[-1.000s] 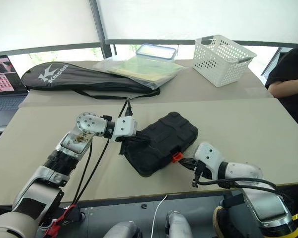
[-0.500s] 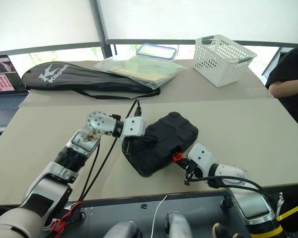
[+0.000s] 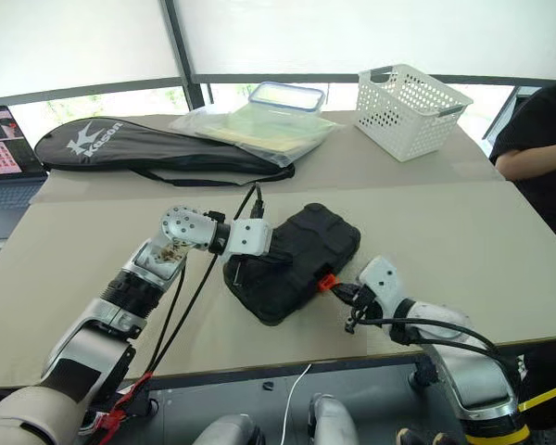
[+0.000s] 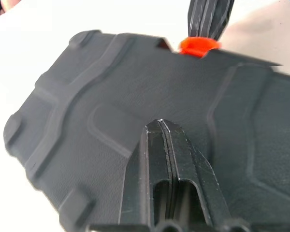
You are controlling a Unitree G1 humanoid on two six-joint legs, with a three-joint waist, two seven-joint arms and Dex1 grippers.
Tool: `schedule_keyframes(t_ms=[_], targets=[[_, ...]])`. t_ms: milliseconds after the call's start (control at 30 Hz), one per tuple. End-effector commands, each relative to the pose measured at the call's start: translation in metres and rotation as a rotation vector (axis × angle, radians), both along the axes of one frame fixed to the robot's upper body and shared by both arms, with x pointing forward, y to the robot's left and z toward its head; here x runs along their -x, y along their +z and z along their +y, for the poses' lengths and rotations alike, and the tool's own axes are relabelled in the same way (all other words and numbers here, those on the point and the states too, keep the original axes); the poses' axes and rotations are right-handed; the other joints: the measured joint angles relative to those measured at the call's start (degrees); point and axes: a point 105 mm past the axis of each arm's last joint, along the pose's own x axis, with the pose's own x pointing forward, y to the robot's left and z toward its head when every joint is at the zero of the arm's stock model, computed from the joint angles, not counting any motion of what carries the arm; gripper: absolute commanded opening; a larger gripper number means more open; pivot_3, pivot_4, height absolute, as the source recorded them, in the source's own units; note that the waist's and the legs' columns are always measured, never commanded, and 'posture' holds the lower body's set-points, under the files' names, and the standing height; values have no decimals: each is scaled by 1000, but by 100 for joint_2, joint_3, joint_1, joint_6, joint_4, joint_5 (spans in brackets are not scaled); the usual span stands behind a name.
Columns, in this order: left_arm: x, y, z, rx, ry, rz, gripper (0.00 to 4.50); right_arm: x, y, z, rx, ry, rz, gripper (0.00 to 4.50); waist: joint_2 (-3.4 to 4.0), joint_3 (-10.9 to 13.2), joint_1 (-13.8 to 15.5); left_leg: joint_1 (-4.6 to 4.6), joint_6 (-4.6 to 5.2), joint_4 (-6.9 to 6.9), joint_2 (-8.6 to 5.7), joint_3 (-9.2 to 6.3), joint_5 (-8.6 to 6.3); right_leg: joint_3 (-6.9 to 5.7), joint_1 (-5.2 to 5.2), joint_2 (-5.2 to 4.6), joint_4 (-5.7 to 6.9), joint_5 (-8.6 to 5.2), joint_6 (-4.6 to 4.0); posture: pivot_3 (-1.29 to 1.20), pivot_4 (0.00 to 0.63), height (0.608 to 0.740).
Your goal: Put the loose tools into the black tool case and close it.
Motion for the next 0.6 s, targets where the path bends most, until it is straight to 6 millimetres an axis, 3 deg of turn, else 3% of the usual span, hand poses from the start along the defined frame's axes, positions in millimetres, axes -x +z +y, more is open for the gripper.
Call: schedule_keyframes(t_ms=[33,167,300,367,400,500,600], targets=[[3,-27,0,-74,7,59,41,5,22,14,-25,64,-78,0,11,-15,23,0,1,-2,0,0,0,-1,3,1,-1,-1,1,0,150,740],[1,-27,3,-67,26,66,41,3,13,9,11,54,-62,0,12,-17,80,6,9,-4,-8,-6,-3,-15,6,8,-4,-4,7,0,150,740],[-3,-19,19,-22,90,93,41,7,22,-6,8,57,-55,0,12,-18,50,6,15,-3,-12,0,-4,-6,5,2,-10,-1,12,0,150,740],[-4,-10,33,27,141,128,0,11,29,-15,4,80,-38,579,13,-17,11,6,15,-4,-9,0,-4,-5,4,4,-12,-1,12,0,150,740],[-4,-6,40,47,160,147,535,13,32,-19,6,96,-29,751,13,-18,-15,6,15,-7,-6,0,-4,-4,1,4,-11,-1,12,0,150,740],[2,7,77,83,247,197,1391,18,47,-37,11,153,0,1789,14,-17,-83,8,12,-22,9,2,-3,2,-3,5,-13,-2,10,0,150,740],[20,22,119,118,329,281,2464,25,65,-57,-8,208,62,2837,16,-15,-141,9,11,-34,15,3,-3,-1,-9,6,-12,-5,5,0,150,740]])
